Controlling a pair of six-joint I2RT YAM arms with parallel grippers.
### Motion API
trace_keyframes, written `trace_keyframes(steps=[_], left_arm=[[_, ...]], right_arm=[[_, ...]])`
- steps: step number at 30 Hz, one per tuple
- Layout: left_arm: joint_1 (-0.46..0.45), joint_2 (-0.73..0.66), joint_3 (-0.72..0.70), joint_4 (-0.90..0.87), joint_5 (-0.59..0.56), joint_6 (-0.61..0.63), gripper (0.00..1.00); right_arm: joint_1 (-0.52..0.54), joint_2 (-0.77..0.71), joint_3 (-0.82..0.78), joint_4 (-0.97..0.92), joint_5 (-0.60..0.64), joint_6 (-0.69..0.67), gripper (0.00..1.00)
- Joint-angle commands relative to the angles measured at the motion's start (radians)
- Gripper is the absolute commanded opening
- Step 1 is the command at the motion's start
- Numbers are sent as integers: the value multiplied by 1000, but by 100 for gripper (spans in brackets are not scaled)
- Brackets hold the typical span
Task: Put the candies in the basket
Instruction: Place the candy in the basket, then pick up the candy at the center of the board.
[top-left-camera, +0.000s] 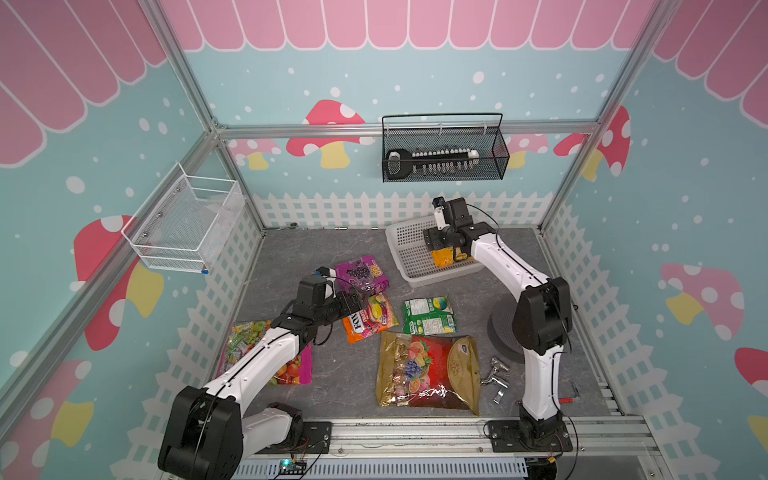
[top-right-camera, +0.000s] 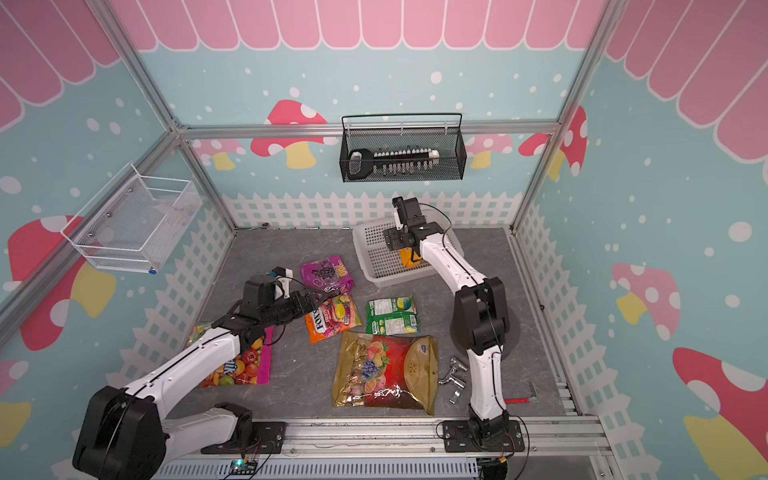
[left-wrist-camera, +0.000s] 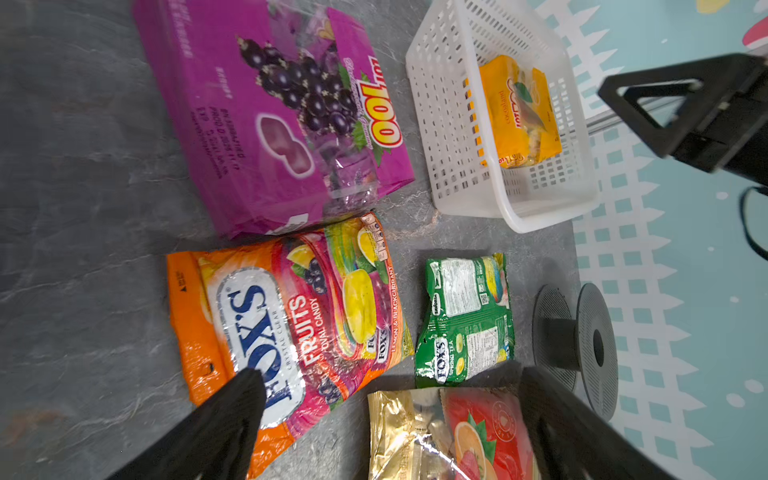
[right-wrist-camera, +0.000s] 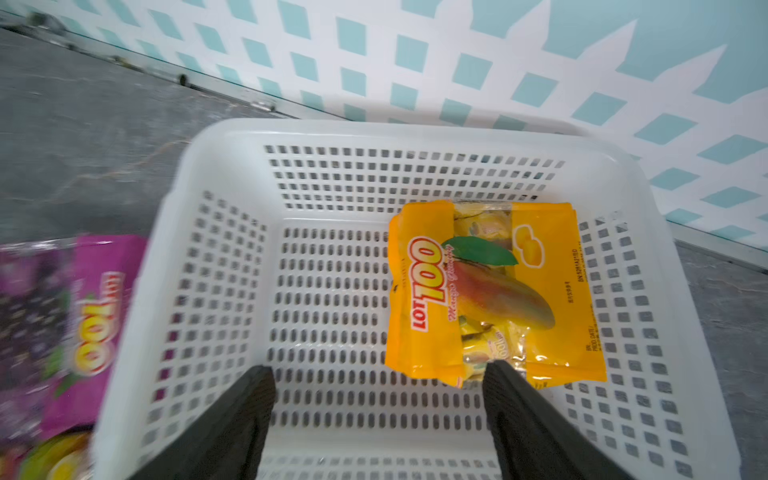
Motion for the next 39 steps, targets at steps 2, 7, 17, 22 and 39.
trace_keyframes(steps=[2,7,17,22,39], left_arm=[[77,0,20,-85,-17,-29,99],[123,95,92,-86,-1,14,87],[125,392,302,-152,-24,98,71],[125,498,370,-189,-60,123,64],[204,561,390,-206,-94,186,7]], right_arm=[[23,-87,-163,113,-344,59,79],[99,-104,-244,242,-445,163,74],[199,-89,-256,277,-301,219,70],[216,-104,-304,304,-264,211,65],[256,-26,-234,317,-270,192,57]])
